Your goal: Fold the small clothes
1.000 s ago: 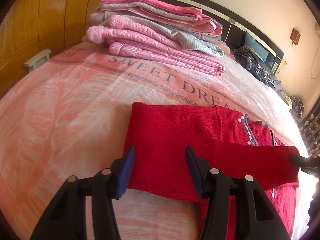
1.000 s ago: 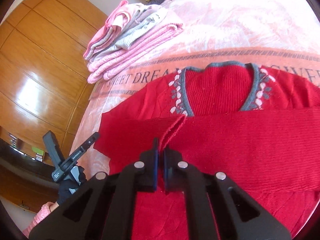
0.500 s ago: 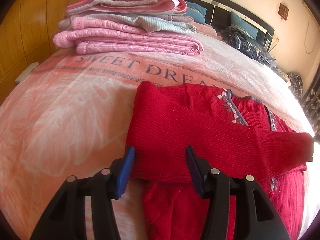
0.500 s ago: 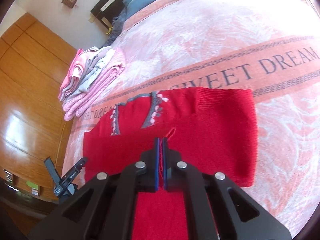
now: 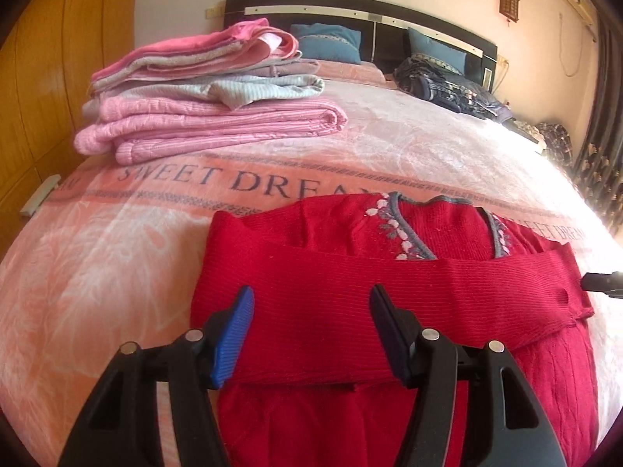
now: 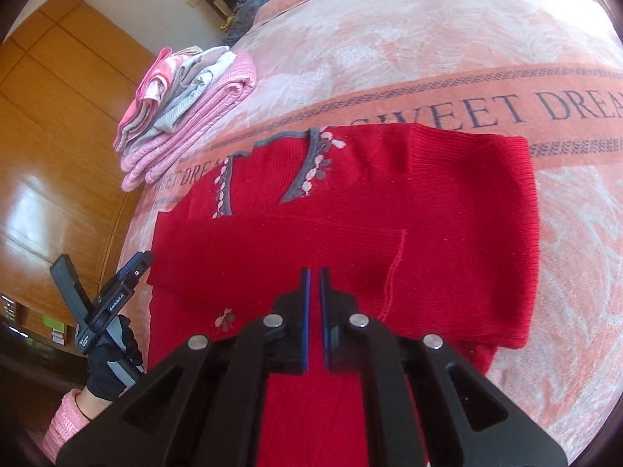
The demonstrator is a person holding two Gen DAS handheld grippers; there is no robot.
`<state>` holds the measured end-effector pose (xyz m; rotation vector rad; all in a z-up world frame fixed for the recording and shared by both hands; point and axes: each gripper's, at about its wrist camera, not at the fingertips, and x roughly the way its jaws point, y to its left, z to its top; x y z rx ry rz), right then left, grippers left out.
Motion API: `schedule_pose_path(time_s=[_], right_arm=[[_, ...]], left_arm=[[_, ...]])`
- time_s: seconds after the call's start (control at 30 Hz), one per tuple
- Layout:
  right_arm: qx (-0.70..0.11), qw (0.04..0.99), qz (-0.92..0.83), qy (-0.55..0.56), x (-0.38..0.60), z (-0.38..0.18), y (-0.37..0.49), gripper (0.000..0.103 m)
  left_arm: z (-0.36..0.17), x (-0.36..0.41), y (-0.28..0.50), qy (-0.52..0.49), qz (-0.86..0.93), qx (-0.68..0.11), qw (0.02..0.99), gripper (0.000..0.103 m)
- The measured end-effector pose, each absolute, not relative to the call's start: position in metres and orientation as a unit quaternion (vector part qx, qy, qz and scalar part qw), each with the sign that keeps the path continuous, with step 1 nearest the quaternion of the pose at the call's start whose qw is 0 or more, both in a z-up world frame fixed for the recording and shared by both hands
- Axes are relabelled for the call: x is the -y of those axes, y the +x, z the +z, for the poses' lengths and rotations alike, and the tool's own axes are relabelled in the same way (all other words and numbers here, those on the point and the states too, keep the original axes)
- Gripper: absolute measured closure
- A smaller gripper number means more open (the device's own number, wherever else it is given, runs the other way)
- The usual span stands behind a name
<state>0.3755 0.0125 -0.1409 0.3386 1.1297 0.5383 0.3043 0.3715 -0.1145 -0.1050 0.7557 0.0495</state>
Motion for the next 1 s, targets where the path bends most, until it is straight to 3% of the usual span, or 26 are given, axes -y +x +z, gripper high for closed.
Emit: schedule_pose_path(time_s=[0.17,0.3,0.43,0.67,0.83,1.0], right_arm=[[-0.566,0.788,0.214,0.11,-0.032,-0.168,0.376,0.09],[-0.565,0.781,0.22,0.151,-0.02,-0.176,0.375,0.092],[-0.543,0.794,0.232,0.147,-0.012,-0.16,0.366,0.082],[-0.56,0.789,0.213,0.135,-0.006,-0.183,0.367,0.083],[-0.568,0.784,0.193,0.16,-0.003,-0.175,0.363,0.083],[-0.569,0.785,0.19,0.154,0.011,-0.135,0.325,0.073]], left_arm=[[-0.153,-0.382,0.318,-0.101,0.02,-0.442,0.891,0.039],[-0.152,-0.386,0.312,-0.102,0.004,-0.431,0.897,0.039],[-0.143,-0.395,0.307,-0.136,0.006,-0.416,0.899,0.036],[-0.155,-0.386,0.307,-0.061,0.012,-0.433,0.899,0.033],[-0.149,-0.389,0.305,-0.071,0.023,-0.445,0.892,0.033],[-0.117,-0.393,0.273,-0.082,0.021,-0.481,0.873,0.033]])
